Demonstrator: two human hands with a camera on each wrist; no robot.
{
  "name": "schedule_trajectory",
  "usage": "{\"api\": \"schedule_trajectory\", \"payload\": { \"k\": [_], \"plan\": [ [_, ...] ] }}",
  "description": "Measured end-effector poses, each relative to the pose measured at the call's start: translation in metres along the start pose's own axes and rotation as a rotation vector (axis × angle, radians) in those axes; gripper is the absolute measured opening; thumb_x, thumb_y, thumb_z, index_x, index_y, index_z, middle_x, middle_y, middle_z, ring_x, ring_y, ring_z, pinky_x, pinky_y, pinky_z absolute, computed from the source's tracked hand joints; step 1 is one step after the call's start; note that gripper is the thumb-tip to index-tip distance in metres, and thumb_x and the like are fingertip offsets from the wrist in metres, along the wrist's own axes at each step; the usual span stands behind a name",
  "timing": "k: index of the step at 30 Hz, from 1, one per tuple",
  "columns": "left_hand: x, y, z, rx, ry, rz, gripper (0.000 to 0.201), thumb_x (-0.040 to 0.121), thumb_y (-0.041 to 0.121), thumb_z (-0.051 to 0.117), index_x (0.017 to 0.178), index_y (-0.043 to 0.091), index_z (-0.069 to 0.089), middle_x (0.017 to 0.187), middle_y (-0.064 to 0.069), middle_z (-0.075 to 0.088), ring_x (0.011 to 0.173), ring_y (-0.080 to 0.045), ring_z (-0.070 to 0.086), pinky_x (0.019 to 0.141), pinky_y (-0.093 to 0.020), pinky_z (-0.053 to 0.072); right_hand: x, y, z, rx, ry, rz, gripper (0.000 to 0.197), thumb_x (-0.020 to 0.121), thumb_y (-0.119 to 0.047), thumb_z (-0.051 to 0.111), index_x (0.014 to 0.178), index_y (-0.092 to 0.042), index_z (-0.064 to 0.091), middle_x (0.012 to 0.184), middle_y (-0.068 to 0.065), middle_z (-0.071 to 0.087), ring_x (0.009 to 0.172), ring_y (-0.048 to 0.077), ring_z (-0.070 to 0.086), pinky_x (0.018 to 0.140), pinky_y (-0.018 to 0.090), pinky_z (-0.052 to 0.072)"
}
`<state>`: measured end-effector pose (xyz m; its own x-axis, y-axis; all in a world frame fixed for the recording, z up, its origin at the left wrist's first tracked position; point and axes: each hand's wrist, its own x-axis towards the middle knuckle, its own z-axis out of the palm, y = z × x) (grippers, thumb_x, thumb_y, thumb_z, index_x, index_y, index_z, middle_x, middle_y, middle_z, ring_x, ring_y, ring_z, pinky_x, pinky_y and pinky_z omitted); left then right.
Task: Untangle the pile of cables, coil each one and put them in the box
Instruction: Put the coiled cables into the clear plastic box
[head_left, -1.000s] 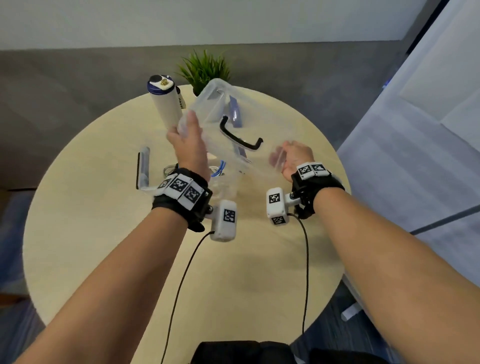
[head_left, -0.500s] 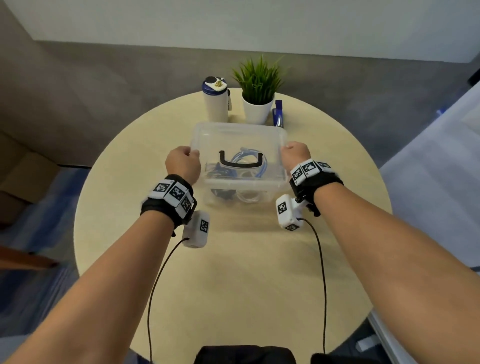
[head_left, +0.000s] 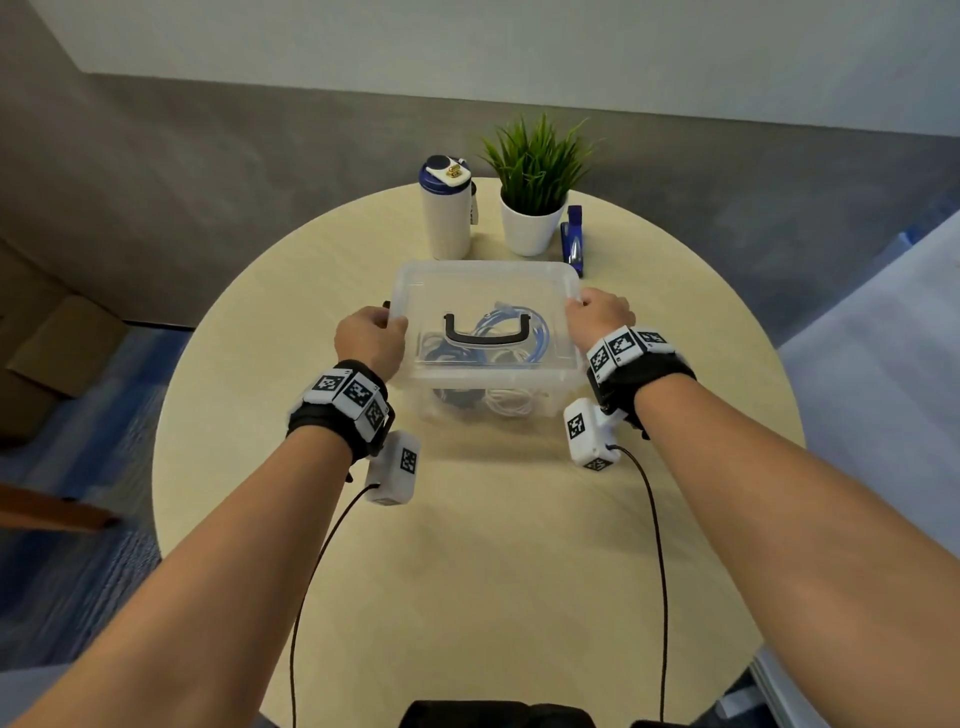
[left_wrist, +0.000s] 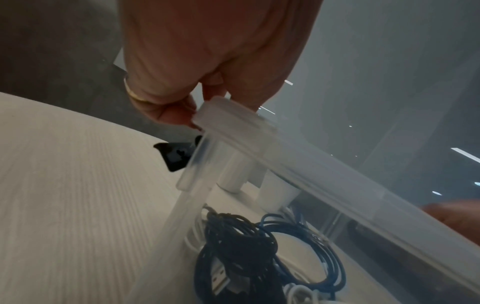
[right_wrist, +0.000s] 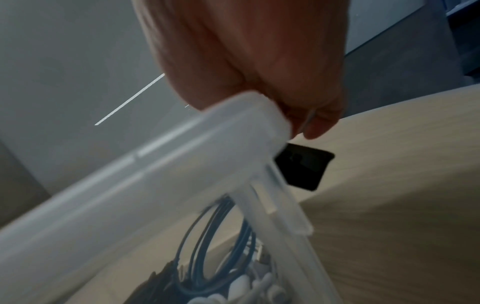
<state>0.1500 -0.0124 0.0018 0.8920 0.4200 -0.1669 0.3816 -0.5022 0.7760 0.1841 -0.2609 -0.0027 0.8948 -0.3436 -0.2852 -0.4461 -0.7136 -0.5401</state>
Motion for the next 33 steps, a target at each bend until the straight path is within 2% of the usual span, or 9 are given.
{"api": "schedule_trajectory", "payload": {
  "k": [2,7,10,14,16,18,22,28,33],
  "plan": [
    [0.004,-0.006,-0.001,-0.031,-0.018,-0.086,0.052,0.086,0.036,0.061,0.129,0.008,0.052,0.128,-0.015,0.056,0.115,-0.032,0.054,0.095,-0.039,0.045,-0.002,0.005,-0.003,0.101,-0.036,0.106,0.053,0.093,-0.043,0.042,0.138,-0.014,0.043,0.138,0.018,0.041,0.125,0.037,0.041,0.101,0.041,0.035],
    [0.007,-0.018,-0.002,-0.422,-0.267,-0.415,0.051,0.081,0.046,0.065,0.115,0.009,0.058,0.112,-0.007,0.063,0.095,-0.024,0.060,0.078,-0.033,0.048,-0.006,0.018,0.000,0.379,-0.242,0.304,0.111,0.046,-0.086,0.045,0.128,-0.012,0.054,0.127,0.011,0.059,0.111,0.032,0.058,0.099,0.043,0.045],
    [0.008,-0.018,-0.001,-0.504,-0.231,-0.365,0.033,0.083,0.035,0.067,0.103,0.010,0.060,0.101,-0.007,0.065,0.081,-0.019,0.063,0.064,-0.031,0.051,-0.007,0.018,-0.002,0.397,-0.142,0.286,0.083,0.063,-0.075,0.056,0.108,-0.005,0.060,0.106,0.012,0.066,0.094,0.032,0.063,0.090,0.044,0.051],
    [0.013,-0.014,-0.002,-0.390,-0.049,-0.180,0.038,0.077,0.030,0.074,0.107,0.012,0.059,0.108,-0.010,0.065,0.092,-0.026,0.065,0.082,-0.042,0.055,-0.005,0.011,-0.011,0.458,-0.068,0.226,0.058,0.079,-0.061,0.056,0.089,-0.004,0.063,0.088,0.013,0.066,0.081,0.031,0.063,0.079,0.040,0.054],
    [0.012,-0.010,-0.004,-0.422,-0.063,-0.158,0.026,0.082,0.034,0.068,0.095,0.012,0.062,0.096,-0.009,0.065,0.083,-0.025,0.062,0.077,-0.036,0.054,0.000,0.014,-0.013,0.632,-0.070,0.294,0.052,0.077,-0.057,0.055,0.090,-0.007,0.061,0.097,0.014,0.069,0.087,0.032,0.065,0.085,0.044,0.054],
    [0.011,-0.006,-0.007,-0.567,-0.150,-0.275,0.026,0.092,0.035,0.058,0.085,0.010,0.062,0.086,-0.009,0.063,0.073,-0.022,0.058,0.070,-0.032,0.050,0.004,0.023,-0.013,0.840,-0.153,0.369,0.042,0.080,-0.045,0.063,0.098,-0.007,0.063,0.103,0.014,0.070,0.090,0.032,0.067,0.085,0.050,0.054],
    [0.009,-0.005,-0.014,-0.895,-0.385,-0.552,0.026,0.095,0.026,0.055,0.107,0.005,0.065,0.107,-0.012,0.069,0.099,-0.025,0.066,0.094,-0.048,0.048,0.000,0.036,-0.010,1.037,-0.341,0.433,0.044,0.076,-0.024,0.078,0.113,-0.004,0.064,0.106,0.017,0.071,0.092,0.037,0.070,0.076,0.060,0.053],
    [0.006,0.007,-0.017,-0.867,-0.382,-0.608,0.021,0.095,0.021,0.055,0.089,0.002,0.061,0.068,-0.015,0.071,0.065,-0.028,0.070,0.081,-0.055,0.048,0.003,0.030,-0.012,1.022,-0.395,0.446,0.040,0.085,-0.026,0.069,0.119,-0.006,0.061,0.109,0.014,0.070,0.096,0.030,0.069,0.070,0.050,0.057],
    [0.007,0.014,-0.019,-0.771,-0.407,-0.605,0.022,0.097,0.019,0.052,0.084,0.001,0.056,0.057,-0.013,0.068,0.047,-0.025,0.067,0.050,-0.050,0.054,0.006,0.025,-0.013,0.989,-0.394,0.407,0.029,0.091,-0.022,0.063,0.113,-0.004,0.061,0.107,0.014,0.068,0.088,0.027,0.067,0.067,0.044,0.056]
  ]
}}
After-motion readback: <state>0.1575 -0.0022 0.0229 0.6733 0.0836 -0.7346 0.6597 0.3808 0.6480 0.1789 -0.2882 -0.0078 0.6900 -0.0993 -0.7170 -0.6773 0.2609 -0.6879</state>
